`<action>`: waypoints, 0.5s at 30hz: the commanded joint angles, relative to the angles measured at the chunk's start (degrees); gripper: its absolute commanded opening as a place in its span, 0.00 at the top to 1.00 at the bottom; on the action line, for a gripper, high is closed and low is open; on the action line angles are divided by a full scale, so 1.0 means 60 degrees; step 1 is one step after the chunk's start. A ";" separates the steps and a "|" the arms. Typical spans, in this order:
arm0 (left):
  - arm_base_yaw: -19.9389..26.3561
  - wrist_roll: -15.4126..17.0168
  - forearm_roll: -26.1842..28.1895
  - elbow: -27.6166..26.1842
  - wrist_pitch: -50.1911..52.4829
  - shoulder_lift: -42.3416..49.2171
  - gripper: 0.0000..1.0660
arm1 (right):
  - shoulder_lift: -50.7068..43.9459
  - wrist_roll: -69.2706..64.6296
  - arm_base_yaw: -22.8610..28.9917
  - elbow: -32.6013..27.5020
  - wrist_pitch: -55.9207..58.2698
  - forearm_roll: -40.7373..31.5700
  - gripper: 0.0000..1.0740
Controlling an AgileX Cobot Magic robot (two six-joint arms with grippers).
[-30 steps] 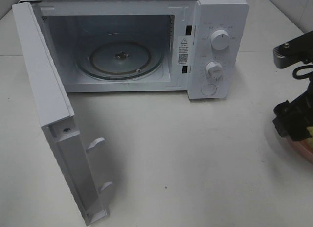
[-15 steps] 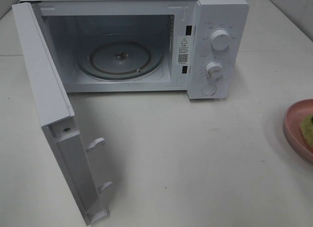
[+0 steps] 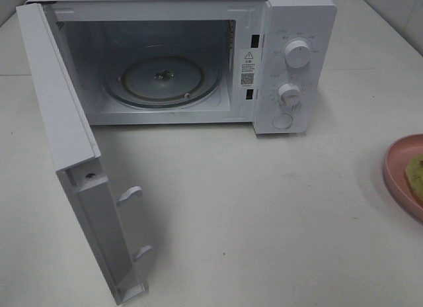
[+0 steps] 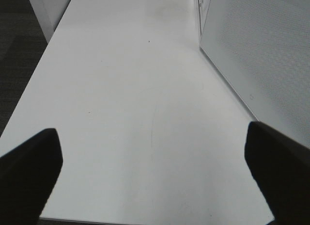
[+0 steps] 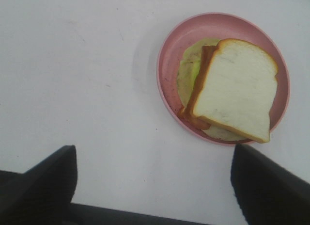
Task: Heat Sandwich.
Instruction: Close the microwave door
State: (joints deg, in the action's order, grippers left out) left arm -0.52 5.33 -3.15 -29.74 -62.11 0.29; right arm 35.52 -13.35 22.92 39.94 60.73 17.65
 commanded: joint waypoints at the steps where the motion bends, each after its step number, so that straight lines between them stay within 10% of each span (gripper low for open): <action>1: -0.0038 0.0000 0.0029 0.0000 0.0115 0.0153 0.08 | -0.0879 0.0191 -0.0019 0.0029 0.0468 -0.0067 0.24; 15: -0.0038 0.0000 0.0029 0.0000 0.0115 0.0153 0.08 | -0.4078 0.1070 -0.1690 -0.0248 0.0859 -0.1165 0.26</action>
State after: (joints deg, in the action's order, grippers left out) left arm -0.52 5.33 -3.15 -29.74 -62.11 0.29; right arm 13.87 -7.73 14.55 39.53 66.00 12.55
